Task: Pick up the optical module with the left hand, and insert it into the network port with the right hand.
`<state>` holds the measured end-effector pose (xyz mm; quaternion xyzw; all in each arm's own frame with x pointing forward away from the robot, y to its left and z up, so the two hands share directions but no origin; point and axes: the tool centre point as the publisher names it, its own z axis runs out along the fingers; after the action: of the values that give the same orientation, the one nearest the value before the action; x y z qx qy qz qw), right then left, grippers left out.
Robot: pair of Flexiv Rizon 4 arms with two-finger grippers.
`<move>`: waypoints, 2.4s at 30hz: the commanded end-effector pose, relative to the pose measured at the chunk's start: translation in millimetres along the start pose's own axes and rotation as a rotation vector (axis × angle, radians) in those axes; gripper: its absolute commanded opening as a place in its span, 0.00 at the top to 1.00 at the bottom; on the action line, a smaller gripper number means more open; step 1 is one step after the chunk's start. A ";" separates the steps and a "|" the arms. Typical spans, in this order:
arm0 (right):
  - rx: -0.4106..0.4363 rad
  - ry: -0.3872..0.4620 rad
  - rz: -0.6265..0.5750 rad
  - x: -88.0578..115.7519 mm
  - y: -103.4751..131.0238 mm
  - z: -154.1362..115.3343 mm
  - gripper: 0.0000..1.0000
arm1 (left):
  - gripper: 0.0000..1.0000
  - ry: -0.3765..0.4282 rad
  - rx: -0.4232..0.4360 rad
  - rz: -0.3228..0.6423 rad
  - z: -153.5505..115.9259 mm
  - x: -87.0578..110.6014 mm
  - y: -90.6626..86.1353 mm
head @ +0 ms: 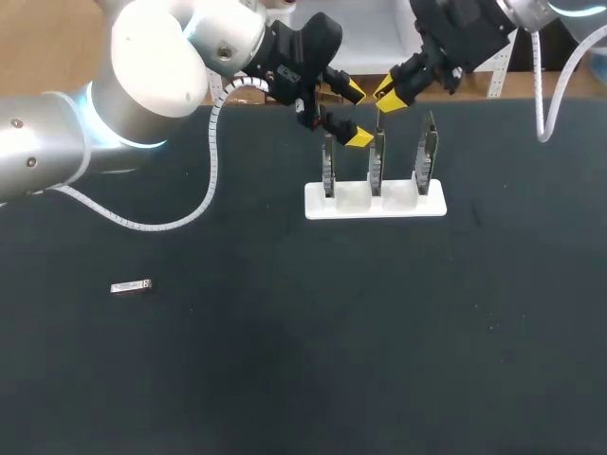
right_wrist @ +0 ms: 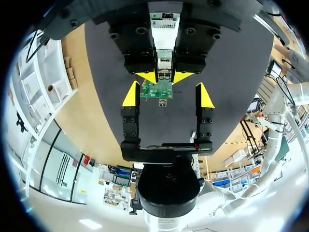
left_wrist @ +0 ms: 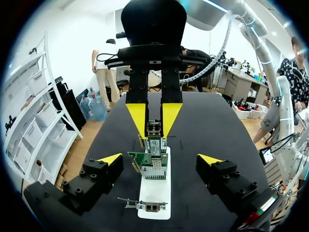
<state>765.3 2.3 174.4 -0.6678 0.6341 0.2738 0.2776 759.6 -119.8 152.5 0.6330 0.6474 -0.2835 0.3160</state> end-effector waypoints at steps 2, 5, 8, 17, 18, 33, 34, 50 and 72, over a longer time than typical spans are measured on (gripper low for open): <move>0.010 0.004 0.005 -0.2 4.0 0.6 1.00 | 0.00 0.006 0.003 -0.002 0.7 -1.1 1.7; 0.007 0.002 0.008 0.9 4.1 1.5 1.00 | 0.00 0.006 0.003 -0.002 0.7 -1.1 1.7; 0.004 0.004 0.012 2.8 4.2 2.7 1.00 | 0.00 0.006 0.003 -0.002 0.7 -1.1 1.7; -0.003 -0.004 0.024 8.5 2.9 6.1 1.00 | 0.00 0.006 0.003 -0.002 0.7 -1.1 1.7; -0.004 -0.005 0.023 8.5 2.5 6.2 1.00 | 0.00 0.006 0.003 -0.002 0.7 -1.1 1.7; 0.004 -0.003 0.002 3.2 0.5 1.9 1.00 | 0.00 0.006 0.003 -0.002 0.7 -1.1 1.7; 0.005 -0.003 0.003 3.2 0.5 2.0 1.00 | 0.00 0.006 0.003 -0.002 0.7 -1.1 1.7; 0.005 0.000 -0.009 3.0 -0.4 5.6 1.00 | 0.00 0.006 0.003 -0.002 0.7 -1.1 1.7; -0.005 0.007 0.024 11.9 -2.4 11.7 1.00 | 0.00 0.006 0.003 -0.002 0.7 -1.1 1.7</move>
<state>765.3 1.8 158.7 -0.6615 0.6429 0.2745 0.2717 759.6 -119.8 152.5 0.6330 0.6474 -0.2835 0.3160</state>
